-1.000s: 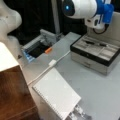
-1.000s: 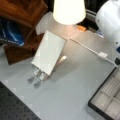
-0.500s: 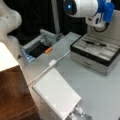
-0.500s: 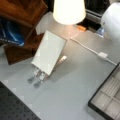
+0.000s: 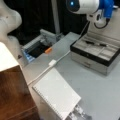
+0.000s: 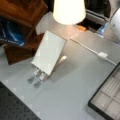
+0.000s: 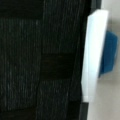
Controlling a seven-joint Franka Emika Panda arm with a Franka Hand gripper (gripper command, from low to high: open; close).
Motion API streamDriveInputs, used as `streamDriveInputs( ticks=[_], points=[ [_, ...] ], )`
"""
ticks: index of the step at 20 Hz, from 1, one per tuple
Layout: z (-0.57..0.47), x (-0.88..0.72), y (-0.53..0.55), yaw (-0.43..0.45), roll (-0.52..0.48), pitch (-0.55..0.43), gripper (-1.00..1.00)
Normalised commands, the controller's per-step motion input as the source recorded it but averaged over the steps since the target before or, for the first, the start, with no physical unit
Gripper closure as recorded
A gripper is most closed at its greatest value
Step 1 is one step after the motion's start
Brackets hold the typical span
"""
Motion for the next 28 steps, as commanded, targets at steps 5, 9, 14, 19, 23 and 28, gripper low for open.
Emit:
streamDriveInputs(
  ticks=[5, 9, 14, 19, 23, 28],
  points=[
    [0.08, -0.07, -0.08, -0.256, -0.060, 0.185, -1.00],
    [0.10, -0.10, -0.34, -0.196, -0.205, 0.266, -1.00],
    [0.07, -0.06, -0.51, -0.052, -0.304, 0.215, -1.00],
    [0.12, -0.03, -0.54, 0.180, -0.340, 0.242, -1.00],
    [0.07, 0.01, -0.64, 0.311, -0.339, 0.250, -1.00],
    [-0.02, 0.02, -0.66, 0.349, -0.420, 0.227, -1.00]
  ],
)
